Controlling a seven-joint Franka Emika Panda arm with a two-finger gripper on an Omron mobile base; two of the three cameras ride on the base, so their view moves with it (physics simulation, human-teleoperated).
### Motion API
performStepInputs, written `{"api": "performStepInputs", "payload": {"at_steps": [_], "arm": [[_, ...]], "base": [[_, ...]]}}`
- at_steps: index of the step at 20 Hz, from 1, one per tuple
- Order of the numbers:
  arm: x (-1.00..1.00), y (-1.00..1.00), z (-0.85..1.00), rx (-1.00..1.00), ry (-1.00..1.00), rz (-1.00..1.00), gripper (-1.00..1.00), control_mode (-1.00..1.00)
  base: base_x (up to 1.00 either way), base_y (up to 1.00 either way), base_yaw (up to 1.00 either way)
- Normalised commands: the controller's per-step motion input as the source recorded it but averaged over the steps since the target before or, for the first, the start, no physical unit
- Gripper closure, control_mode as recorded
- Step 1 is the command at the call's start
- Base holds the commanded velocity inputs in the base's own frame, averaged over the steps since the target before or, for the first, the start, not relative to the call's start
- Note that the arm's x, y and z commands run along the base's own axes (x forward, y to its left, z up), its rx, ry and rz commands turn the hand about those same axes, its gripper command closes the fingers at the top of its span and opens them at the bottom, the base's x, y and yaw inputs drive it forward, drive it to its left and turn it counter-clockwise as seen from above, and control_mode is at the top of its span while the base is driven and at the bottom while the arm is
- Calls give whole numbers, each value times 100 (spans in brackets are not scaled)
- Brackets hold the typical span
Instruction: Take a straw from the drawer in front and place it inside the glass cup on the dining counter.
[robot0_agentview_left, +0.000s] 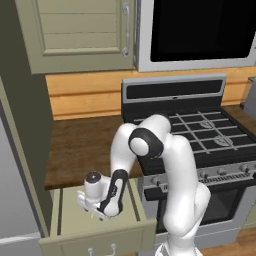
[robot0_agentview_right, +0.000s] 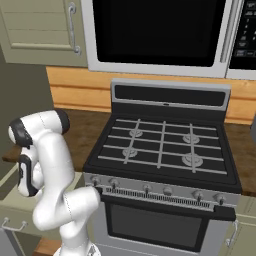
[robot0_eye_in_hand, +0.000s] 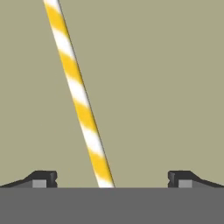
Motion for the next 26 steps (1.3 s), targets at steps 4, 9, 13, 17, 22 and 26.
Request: {"api": "performStepInputs", "payload": {"at_steps": [4, 9, 13, 17, 22, 26], "arm": [[4, 1, -22, -6, 2, 0, 100, -100], [-3, 0, -12, -1, 10, 0, 100, -100], [-19, 0, 0, 0, 12, 0, 100, -100], [-27, 0, 0, 0, 10, 0, 100, -100], [-40, 1, 37, 0, 9, 0, 100, -100], [-84, 7, 99, 0, 4, -4, 100, -100]], "base": [[0, 0, 0], [0, 0, 0], [0, 0, 0], [0, 0, 0], [0, 0, 0], [0, 0, 0]]}}
